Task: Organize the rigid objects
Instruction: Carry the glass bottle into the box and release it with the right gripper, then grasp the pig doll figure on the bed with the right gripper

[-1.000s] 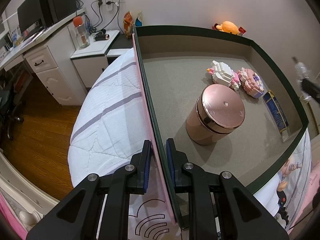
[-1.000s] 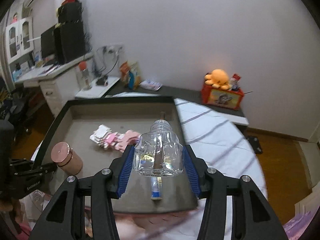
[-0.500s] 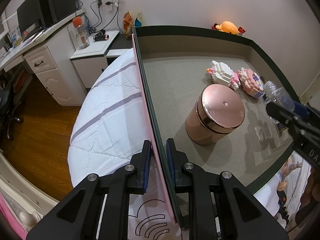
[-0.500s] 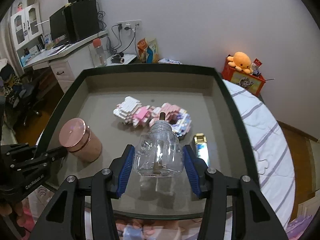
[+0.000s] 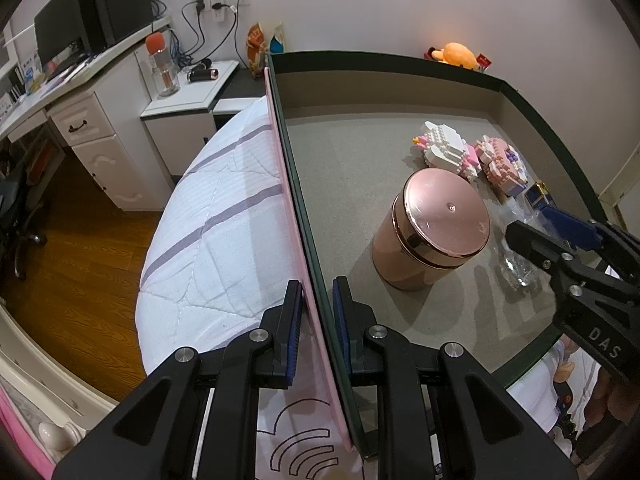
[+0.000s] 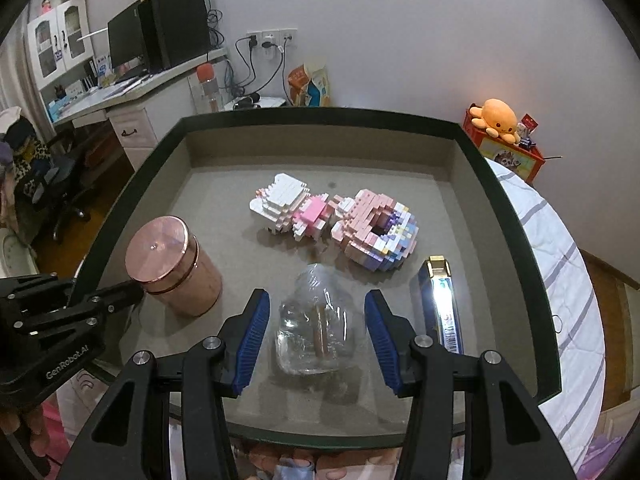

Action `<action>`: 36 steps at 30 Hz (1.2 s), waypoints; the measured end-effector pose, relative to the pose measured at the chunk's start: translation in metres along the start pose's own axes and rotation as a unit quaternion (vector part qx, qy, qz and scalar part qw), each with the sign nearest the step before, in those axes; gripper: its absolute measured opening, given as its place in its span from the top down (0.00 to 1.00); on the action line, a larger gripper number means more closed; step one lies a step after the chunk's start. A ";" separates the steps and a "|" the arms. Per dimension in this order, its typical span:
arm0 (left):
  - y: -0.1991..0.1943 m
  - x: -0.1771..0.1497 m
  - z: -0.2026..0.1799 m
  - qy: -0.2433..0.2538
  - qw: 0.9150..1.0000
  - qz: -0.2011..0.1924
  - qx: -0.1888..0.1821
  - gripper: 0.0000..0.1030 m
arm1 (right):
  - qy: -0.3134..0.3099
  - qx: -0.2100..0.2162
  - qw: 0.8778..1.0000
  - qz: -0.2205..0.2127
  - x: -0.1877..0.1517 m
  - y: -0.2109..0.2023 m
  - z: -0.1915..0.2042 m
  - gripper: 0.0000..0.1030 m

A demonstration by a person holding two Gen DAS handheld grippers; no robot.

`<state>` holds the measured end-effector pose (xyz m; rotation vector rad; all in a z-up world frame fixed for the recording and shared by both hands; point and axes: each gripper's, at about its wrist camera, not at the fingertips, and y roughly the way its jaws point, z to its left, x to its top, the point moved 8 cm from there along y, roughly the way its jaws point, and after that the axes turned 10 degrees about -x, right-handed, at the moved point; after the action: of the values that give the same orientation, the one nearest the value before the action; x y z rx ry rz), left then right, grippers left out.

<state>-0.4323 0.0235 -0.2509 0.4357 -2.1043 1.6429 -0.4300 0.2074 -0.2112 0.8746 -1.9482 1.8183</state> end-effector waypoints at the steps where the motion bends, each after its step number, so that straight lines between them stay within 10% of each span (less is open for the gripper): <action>1: 0.000 0.000 0.001 0.000 1.000 0.000 0.000 0.85 | 0.001 0.000 1.000 -0.003 0.000 -0.002 -0.002 0.50; 23: 0.001 0.000 0.002 -0.003 1.000 -0.003 -0.003 0.85 | 0.070 -0.069 0.994 -0.037 -0.069 -0.078 -0.077 0.39; 36: 0.001 -0.002 0.004 -0.004 1.000 -0.004 -0.004 0.85 | 0.066 -0.018 0.998 -0.009 -0.088 -0.053 -0.044 0.39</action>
<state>-0.4319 0.0195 -0.2530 0.4481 -2.1111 1.6312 -0.3374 0.2688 -0.2194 0.7382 -1.8796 1.7774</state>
